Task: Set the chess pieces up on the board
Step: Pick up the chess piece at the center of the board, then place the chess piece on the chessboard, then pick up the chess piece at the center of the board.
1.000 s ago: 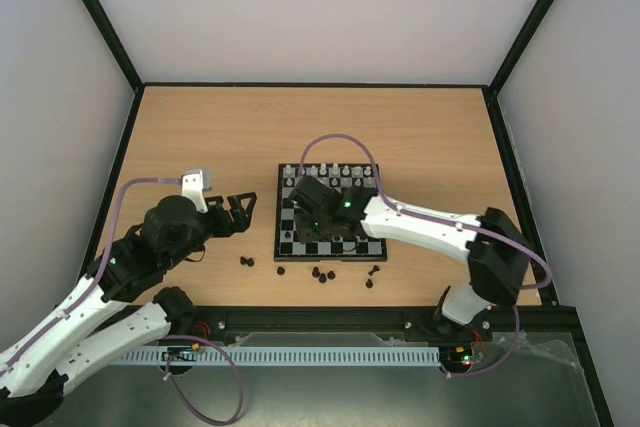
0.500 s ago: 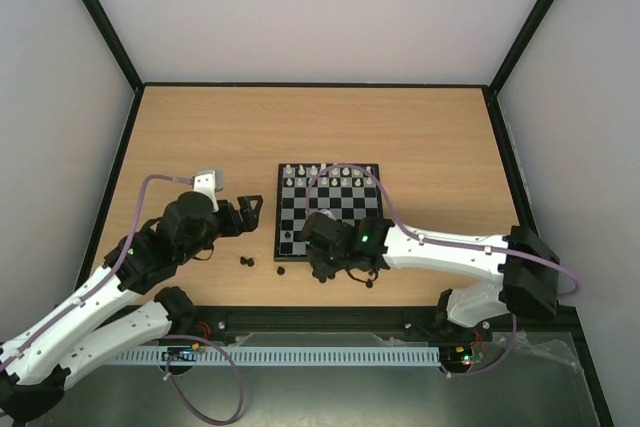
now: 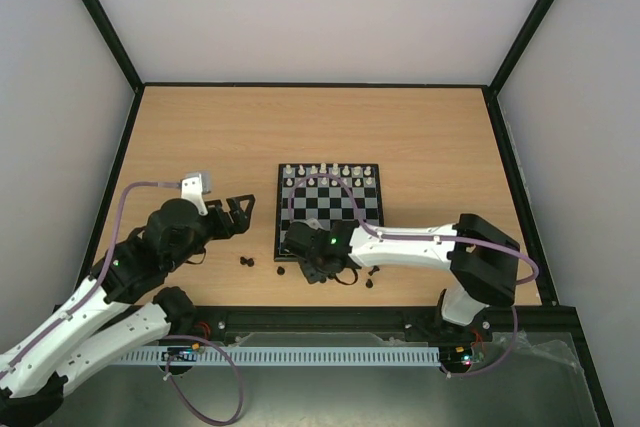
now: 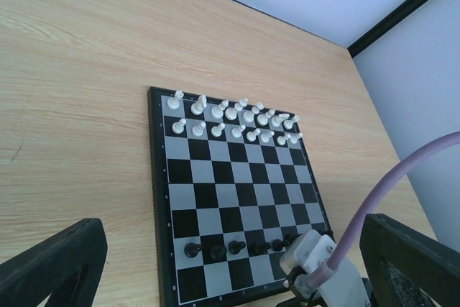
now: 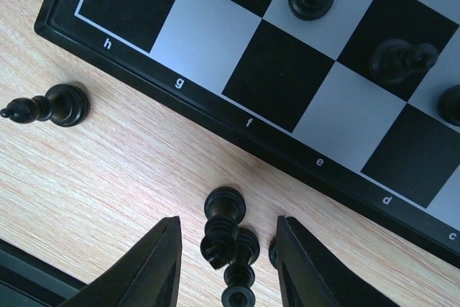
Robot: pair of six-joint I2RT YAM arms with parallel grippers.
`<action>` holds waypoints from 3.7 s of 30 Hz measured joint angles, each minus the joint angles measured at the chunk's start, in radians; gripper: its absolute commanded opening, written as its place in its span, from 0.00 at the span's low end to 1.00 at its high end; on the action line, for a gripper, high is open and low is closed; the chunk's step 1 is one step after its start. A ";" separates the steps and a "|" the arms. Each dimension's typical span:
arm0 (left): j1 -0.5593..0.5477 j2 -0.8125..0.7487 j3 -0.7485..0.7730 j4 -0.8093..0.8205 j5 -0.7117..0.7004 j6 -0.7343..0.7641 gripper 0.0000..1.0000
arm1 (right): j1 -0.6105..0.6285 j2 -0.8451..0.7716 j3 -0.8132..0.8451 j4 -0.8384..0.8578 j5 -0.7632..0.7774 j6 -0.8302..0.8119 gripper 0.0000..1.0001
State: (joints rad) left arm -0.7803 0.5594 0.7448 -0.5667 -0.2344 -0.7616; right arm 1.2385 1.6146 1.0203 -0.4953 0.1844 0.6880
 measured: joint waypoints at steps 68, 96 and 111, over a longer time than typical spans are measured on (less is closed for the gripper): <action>0.000 0.025 -0.012 0.000 -0.005 -0.005 0.99 | -0.154 0.005 0.058 -0.022 0.059 -0.071 0.13; 0.000 0.052 -0.035 0.015 -0.009 -0.006 0.99 | -0.162 -0.182 -0.001 0.008 -0.022 -0.085 0.74; 0.000 0.061 -0.060 0.046 -0.008 -0.006 0.99 | 0.055 -0.209 -0.056 -0.008 -0.034 -0.006 0.48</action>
State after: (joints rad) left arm -0.7803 0.6201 0.6853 -0.5205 -0.2424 -0.7677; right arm 1.2938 1.4052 0.9642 -0.5030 0.1505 0.6815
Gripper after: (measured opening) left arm 0.993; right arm 0.528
